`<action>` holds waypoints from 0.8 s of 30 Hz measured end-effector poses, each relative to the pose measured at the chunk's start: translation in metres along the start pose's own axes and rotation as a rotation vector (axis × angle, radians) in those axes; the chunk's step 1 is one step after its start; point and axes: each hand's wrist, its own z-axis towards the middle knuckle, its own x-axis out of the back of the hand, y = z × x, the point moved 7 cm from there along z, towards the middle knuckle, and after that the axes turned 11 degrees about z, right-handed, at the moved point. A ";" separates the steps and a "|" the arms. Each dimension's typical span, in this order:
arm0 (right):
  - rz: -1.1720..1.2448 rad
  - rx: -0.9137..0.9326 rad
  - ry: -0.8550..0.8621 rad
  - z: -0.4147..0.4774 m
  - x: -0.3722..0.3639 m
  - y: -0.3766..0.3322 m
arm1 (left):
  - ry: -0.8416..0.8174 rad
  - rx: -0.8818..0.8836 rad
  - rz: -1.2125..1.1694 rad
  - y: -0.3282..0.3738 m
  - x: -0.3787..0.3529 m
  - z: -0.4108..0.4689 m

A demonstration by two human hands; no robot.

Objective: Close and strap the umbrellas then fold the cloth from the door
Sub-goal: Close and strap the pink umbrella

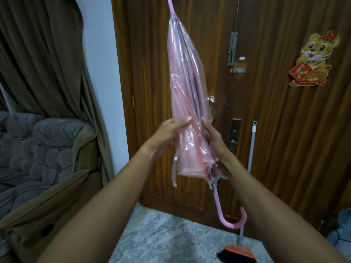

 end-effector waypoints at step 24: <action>-0.236 -0.250 0.141 -0.019 0.012 -0.005 | 0.079 0.118 -0.358 0.003 -0.020 -0.006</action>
